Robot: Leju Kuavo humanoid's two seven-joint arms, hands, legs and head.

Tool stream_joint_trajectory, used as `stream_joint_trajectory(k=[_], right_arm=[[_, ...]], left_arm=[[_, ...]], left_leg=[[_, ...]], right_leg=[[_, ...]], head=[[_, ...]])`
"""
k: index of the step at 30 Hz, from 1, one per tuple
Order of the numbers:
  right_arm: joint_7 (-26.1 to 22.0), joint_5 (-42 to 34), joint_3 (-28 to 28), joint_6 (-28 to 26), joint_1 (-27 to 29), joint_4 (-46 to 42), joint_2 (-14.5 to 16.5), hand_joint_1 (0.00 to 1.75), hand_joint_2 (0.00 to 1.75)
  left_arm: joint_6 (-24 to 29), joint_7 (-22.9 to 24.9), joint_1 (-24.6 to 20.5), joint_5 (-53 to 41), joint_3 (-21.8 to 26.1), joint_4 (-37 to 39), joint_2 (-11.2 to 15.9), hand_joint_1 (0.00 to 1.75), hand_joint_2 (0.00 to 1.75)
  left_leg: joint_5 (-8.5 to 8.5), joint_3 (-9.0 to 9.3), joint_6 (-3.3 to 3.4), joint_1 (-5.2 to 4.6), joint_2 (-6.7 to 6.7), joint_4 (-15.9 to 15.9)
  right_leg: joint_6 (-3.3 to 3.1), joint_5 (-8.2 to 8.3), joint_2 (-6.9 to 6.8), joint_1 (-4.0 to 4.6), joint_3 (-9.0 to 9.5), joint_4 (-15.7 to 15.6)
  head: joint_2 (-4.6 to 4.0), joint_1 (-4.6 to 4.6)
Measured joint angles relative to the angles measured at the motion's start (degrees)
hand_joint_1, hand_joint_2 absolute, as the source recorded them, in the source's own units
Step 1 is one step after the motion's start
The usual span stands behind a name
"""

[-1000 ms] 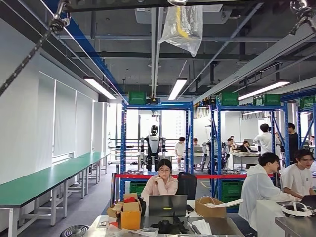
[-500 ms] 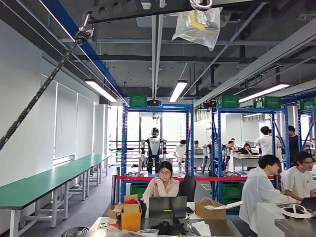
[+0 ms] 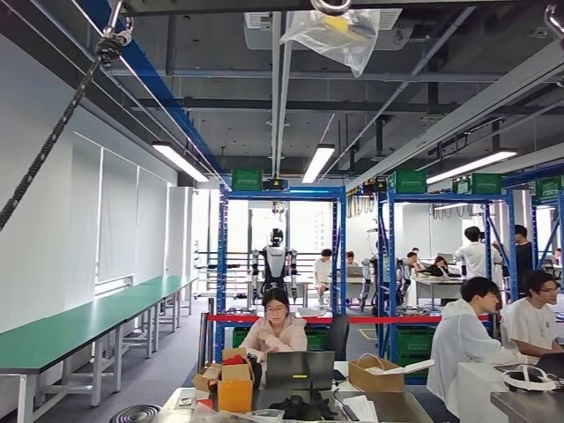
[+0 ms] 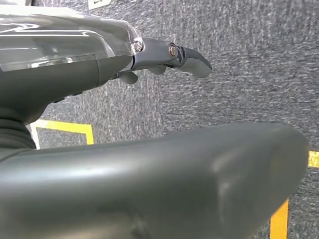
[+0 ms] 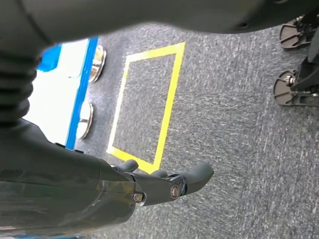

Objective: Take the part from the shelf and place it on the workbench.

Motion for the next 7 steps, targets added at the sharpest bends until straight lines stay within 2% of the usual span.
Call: stream_joint_trajectory(k=[7], right_arm=[[-1.39, -4.52, 1.24, -0.02, 1.03, -1.27, -0.1, 0.0, 1.75]], left_arm=[[0.0, 2.39, 1.48, 9.1, -8.22, -0.75, 0.09, 0.0, 1.75]], left_leg=[[0.0, -0.01, 0.0, -0.02, 0.0, 0.0]], right_leg=[[0.0, 0.0, 0.0, 0.0, -0.01, 0.0]], head=[[0.0, 0.0]])
